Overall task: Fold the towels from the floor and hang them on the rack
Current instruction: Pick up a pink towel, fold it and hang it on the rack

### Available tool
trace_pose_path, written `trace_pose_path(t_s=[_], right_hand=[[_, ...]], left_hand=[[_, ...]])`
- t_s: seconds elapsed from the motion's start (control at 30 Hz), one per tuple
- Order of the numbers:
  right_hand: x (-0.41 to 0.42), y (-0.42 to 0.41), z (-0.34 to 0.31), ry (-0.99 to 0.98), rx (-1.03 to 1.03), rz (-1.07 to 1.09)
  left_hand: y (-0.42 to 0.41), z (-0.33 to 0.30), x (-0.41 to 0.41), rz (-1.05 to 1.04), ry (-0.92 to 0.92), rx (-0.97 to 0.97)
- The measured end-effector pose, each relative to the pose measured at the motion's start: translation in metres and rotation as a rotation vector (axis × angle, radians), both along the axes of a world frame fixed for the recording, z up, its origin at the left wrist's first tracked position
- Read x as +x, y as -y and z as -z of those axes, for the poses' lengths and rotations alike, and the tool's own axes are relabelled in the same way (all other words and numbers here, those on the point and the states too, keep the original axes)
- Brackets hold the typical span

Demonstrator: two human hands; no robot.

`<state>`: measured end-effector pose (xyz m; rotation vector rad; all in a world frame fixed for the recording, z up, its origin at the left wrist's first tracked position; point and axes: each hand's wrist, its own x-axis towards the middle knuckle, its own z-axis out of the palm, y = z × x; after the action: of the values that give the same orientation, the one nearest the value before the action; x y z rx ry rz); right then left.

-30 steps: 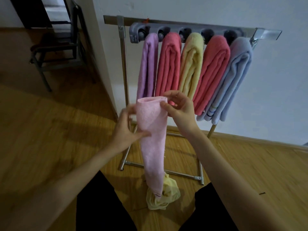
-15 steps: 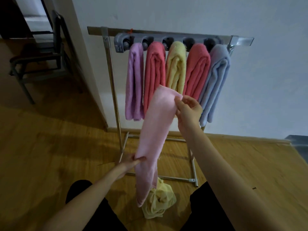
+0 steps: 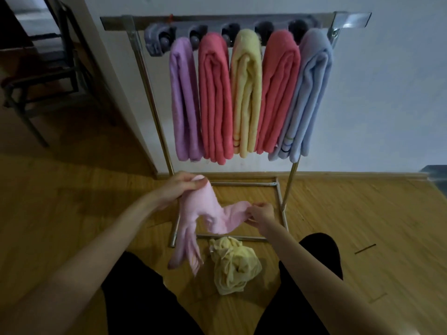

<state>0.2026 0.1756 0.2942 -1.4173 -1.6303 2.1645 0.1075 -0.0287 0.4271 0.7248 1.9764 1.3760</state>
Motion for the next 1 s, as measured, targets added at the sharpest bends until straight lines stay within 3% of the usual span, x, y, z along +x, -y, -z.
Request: trace_pose_path(t_s=[0.07, 0.17, 0.23, 0.3, 0.37, 0.53, 0.67, 1.0], right_hand=[[0.010, 0.005, 0.003, 0.072, 0.069, -0.218], [0.016, 0.005, -0.001, 0.108, 0.363, -0.514], [0.016, 0.004, -0.019, -0.140, 0.463, -0.552], [0.016, 0.004, -0.052, -0.494, 0.275, -0.584], [0.016, 0.003, -0.083, -0.691, 0.053, -0.723], [0.011, 0.005, -0.124, -0.734, -0.032, -1.075], [0.008, 0.012, -0.130, -0.617, 0.025, -1.093], [0.021, -0.013, -0.151, -0.639, -0.071, -1.018]], left_hand=[[-0.004, -0.018, 0.003, 0.094, -0.075, -0.017], [-0.006, -0.035, 0.004, 0.238, -0.097, -0.075], [-0.008, -0.049, 0.008, 0.300, -0.114, -0.118], [-0.012, -0.056, 0.010, 0.350, -0.135, -0.166], [-0.015, -0.065, 0.012, 0.404, -0.158, -0.181], [-0.019, -0.081, 0.016, 0.470, -0.174, -0.197], [-0.014, -0.080, 0.011, 0.449, -0.177, -0.217], [0.022, -0.055, -0.005, 0.437, -0.185, -0.358]])
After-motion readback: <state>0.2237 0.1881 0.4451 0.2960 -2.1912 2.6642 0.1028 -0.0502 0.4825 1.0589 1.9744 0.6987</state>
